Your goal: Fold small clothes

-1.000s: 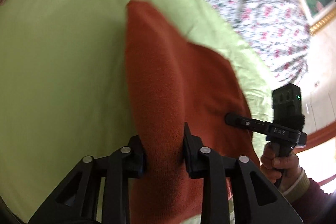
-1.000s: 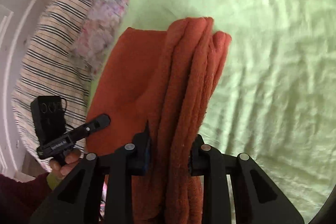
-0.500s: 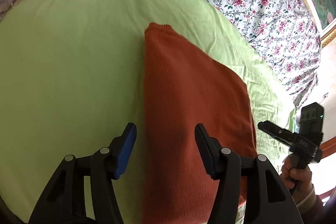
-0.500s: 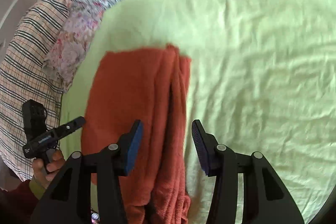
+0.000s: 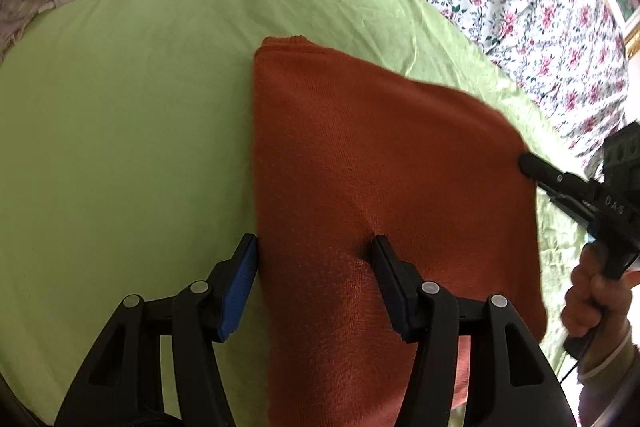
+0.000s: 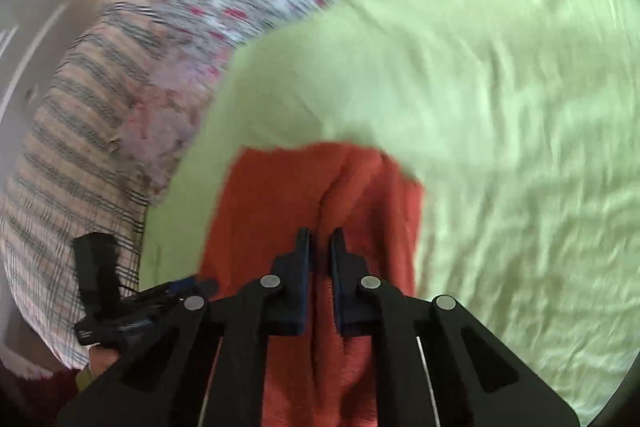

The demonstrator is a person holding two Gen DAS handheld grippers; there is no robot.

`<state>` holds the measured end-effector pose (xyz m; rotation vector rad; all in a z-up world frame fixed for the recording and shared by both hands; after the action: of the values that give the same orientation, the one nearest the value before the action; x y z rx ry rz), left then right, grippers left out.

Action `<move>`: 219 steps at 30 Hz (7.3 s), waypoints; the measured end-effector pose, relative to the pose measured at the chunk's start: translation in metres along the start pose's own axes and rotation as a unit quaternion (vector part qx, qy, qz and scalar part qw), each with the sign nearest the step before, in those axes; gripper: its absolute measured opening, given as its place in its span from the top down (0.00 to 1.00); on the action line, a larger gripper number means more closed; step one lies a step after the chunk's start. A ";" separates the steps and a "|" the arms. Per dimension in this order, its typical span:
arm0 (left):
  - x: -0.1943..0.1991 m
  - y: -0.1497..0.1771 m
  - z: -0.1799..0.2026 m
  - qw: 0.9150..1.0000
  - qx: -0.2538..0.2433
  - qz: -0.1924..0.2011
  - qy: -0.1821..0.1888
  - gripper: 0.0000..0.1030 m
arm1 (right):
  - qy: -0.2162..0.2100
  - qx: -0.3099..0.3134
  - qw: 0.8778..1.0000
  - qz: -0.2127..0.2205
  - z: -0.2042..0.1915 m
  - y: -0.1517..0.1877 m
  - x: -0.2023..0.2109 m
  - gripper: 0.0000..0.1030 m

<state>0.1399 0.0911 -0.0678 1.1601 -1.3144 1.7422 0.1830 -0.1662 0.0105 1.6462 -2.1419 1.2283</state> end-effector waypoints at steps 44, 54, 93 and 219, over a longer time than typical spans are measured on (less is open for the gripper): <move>0.052 0.154 0.023 0.976 -0.182 0.065 -0.096 0.67 | -0.054 -0.072 0.996 -0.014 -0.047 0.105 0.076 0.95; 0.045 0.146 -0.011 0.997 -0.072 0.012 -0.033 0.92 | 0.003 -0.062 0.997 -0.044 -0.025 0.128 0.077 0.96; 0.020 0.122 0.029 0.990 -0.102 -0.055 0.080 0.77 | 0.074 -0.047 0.995 -0.039 0.037 0.060 0.028 0.92; 0.092 0.128 0.029 0.970 -0.101 0.085 -0.206 0.10 | 0.131 0.103 0.980 -0.111 -0.031 0.146 0.039 0.11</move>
<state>-0.0021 0.0268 -0.0284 1.3710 -1.8406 1.4810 0.0315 -0.1663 -0.0194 1.6395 -1.6762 1.5388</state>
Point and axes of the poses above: each gripper's, at about its wrist camera, not at the fingertips, and x roughly against the way its jaws point, z to its right, y to its underside, the point moved 1 cm from there along -x, roughly the way its jaws point, and after that the axes turned 14 degrees about -y, right-handed, at the moved point
